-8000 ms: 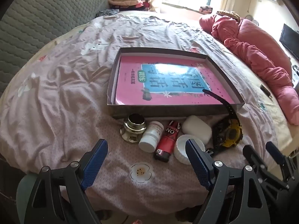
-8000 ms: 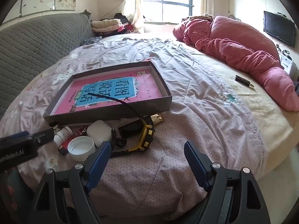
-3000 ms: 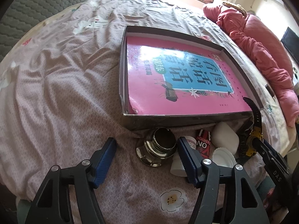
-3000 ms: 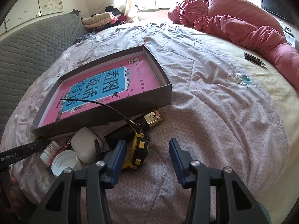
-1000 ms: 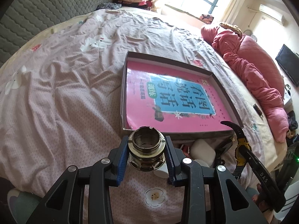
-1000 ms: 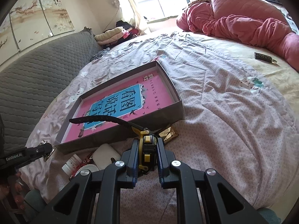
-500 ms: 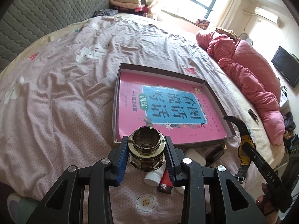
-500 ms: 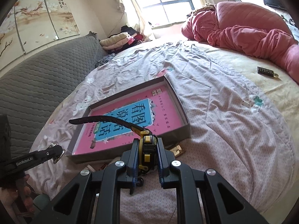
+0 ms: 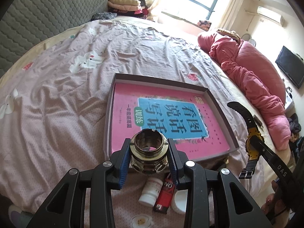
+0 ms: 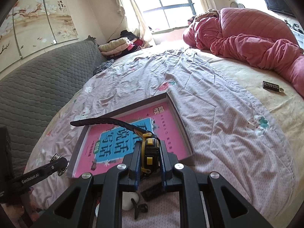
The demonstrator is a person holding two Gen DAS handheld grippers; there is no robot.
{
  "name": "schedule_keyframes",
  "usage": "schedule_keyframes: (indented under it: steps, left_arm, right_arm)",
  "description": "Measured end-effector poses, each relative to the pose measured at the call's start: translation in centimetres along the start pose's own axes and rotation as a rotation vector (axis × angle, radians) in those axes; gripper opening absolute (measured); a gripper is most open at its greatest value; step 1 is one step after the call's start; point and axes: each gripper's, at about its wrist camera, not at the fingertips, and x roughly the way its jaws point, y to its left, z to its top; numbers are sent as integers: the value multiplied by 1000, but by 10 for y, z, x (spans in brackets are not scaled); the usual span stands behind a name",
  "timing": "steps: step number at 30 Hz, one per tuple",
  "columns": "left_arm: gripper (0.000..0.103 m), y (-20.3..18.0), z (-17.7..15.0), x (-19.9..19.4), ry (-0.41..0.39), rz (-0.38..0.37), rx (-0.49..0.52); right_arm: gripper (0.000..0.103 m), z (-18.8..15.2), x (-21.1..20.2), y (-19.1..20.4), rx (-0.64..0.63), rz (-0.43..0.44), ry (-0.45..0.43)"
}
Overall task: Organize rigid objects
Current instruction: 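Lift the brass fitting with the left gripper over the tray while the right gripper carries the tape measure there, then lower the tape measure into the tray corner and open the right gripper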
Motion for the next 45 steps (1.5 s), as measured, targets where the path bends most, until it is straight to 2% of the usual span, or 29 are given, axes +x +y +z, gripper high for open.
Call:
schedule_keyframes:
  steps: [8,27,32,45]
  left_arm:
    - [37,-6,10,16,8,9,10]
    - [37,-6,17,61,88,67,50]
    - [37,-11,12,72,109,81,89]
    - [37,-5,3,83,137,76,65]
  right_arm:
    - [17,13,12,-5,28,-32,-3]
    - [17,19,38,2,39,-96,28]
    - [17,18,43,2,51,-110,33]
    - [17,18,62,-1,37,-154,65]
